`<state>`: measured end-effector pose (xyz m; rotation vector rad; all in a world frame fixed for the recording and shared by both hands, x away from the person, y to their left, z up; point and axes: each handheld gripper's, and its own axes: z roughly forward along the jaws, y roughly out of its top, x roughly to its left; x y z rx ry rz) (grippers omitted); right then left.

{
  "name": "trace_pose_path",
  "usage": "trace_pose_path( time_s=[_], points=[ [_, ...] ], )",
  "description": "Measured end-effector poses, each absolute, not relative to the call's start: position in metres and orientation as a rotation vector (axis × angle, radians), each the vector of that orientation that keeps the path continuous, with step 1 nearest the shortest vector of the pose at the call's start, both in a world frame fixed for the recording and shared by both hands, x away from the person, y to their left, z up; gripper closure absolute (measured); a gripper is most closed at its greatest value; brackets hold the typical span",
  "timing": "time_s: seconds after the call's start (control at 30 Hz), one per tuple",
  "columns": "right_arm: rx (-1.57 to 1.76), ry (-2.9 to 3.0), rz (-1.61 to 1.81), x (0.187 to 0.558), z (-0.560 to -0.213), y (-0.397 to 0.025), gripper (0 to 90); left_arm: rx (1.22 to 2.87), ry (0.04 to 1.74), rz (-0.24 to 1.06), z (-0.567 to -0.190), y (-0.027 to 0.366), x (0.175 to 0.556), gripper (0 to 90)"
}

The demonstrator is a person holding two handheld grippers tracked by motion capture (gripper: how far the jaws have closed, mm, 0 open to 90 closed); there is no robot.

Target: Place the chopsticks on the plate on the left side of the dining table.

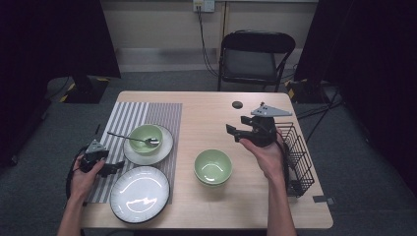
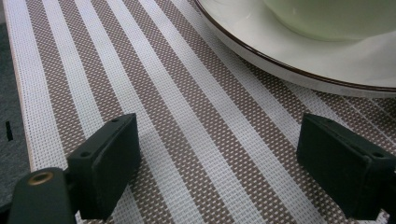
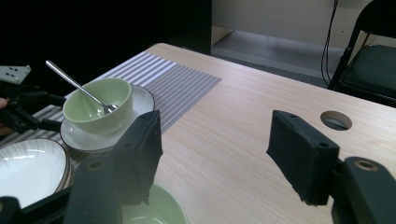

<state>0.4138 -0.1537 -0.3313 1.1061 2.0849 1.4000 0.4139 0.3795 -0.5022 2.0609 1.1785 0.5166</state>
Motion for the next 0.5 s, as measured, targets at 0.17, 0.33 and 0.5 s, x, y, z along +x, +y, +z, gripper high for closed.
trace_pose_path(
  time_s=[0.17, 0.33, 0.5],
  points=[
    [1.106, 2.083, 1.413, 0.416, -0.323, -0.162, 38.1, 2.061, 1.179, 0.517, -0.502, 0.38, 0.414, 12.9],
    [1.117, 2.056, 1.426, 0.416, -0.317, -0.172, 36.8, 2.058, 1.18, 0.513, -0.502, 0.38, 0.414, 12.9],
    [1.134, 2.051, 1.416, 0.417, -0.313, -0.182, 36.8, 2.057, 1.179, 0.508, -0.502, 0.38, 0.414, 12.9]
  ],
)
